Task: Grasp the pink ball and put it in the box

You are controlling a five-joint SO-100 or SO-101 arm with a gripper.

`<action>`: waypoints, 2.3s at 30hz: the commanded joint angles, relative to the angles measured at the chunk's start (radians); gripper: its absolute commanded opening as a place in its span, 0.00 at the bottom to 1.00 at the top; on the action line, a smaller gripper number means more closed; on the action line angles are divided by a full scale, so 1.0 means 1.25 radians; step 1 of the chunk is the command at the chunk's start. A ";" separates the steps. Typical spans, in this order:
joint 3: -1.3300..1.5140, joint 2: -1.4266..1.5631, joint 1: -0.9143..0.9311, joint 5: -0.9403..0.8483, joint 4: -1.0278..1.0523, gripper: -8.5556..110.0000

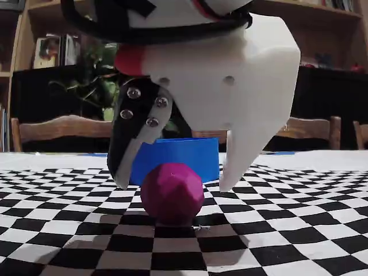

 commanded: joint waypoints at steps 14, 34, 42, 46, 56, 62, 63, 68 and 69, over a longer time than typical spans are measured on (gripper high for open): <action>-0.058 -0.040 0.000 -0.005 -0.016 0.31; -0.058 -0.063 -0.006 -0.006 -0.018 0.31; -0.056 -0.065 -0.009 -0.006 -0.018 0.31; -0.056 -0.067 -0.011 -0.006 -0.018 0.31; -0.055 -0.067 -0.011 -0.006 -0.018 0.31; -0.055 -0.067 -0.011 -0.006 -0.018 0.29; -0.055 -0.067 -0.011 -0.006 -0.018 0.29; -0.054 -0.069 -0.012 -0.007 -0.017 0.16; -0.054 -0.069 -0.012 -0.007 -0.017 0.14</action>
